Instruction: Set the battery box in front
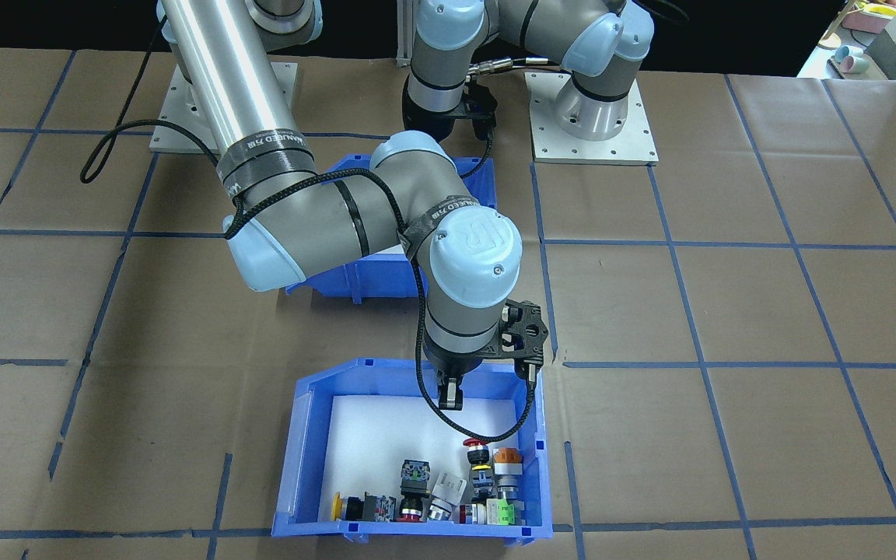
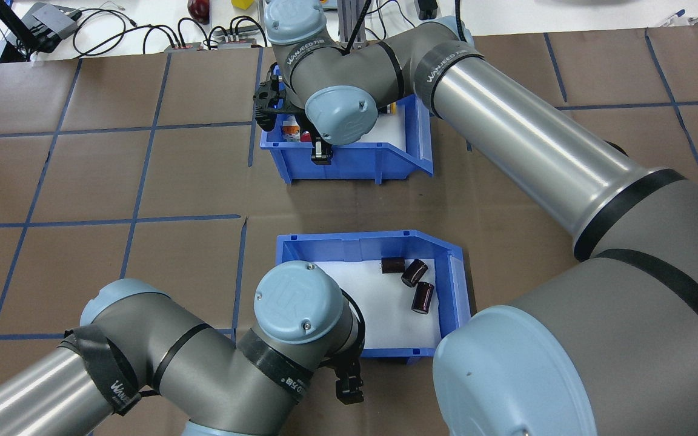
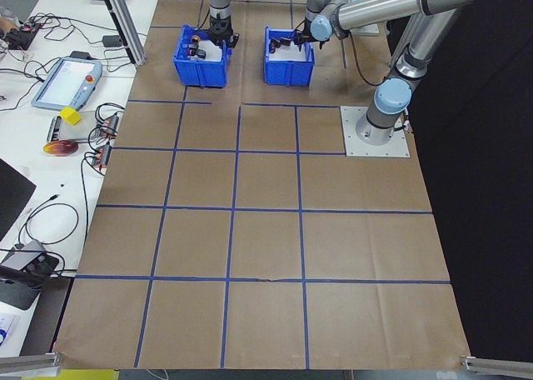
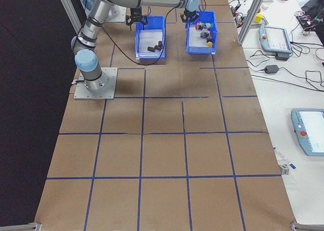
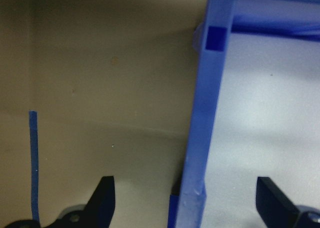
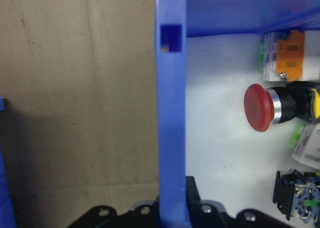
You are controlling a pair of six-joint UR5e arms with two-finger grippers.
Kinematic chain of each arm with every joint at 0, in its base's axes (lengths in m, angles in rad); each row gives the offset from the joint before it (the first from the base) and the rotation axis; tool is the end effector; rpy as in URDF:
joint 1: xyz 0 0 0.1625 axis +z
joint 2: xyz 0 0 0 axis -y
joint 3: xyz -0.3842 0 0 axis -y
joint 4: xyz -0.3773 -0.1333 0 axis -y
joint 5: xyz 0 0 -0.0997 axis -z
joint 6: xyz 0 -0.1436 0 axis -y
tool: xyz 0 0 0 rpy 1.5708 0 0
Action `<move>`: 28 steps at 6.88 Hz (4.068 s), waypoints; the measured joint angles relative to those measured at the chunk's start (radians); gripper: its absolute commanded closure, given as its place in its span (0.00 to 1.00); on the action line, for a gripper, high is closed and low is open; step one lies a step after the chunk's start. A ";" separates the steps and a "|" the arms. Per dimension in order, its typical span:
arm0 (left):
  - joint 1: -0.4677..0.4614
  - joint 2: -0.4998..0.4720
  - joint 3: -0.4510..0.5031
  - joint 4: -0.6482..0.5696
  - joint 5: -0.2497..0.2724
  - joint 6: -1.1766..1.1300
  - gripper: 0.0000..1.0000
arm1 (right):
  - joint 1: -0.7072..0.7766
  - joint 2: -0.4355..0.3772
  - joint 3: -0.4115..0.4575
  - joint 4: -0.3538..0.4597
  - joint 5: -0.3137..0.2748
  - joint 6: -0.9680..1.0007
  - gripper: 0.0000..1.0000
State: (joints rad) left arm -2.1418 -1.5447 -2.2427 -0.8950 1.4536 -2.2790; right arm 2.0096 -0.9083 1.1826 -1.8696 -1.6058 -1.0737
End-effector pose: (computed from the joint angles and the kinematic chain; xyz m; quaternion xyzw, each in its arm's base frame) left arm -0.3399 -0.2514 0.1799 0.7520 -0.6564 -0.0558 0.0233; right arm 0.4147 -0.5816 0.2222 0.6859 -0.7274 0.0062 0.0204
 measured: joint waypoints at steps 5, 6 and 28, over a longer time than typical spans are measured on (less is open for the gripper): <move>-0.018 -0.024 -0.027 0.009 0.029 0.017 1.00 | -0.150 -0.101 0.029 0.047 -0.080 -0.176 0.94; -0.021 -0.013 -0.026 -0.003 0.030 0.023 1.00 | -0.213 -0.120 0.054 0.052 -0.098 -0.266 0.94; 0.332 -0.556 0.708 -0.096 -0.131 0.346 0.61 | -0.714 -0.621 0.693 0.036 -0.023 -0.787 0.93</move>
State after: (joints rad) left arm -1.8099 -2.1008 -1.5351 -0.9908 1.3223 -1.9327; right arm 1.2952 -1.5293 1.8756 -1.8340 -1.6292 -1.8611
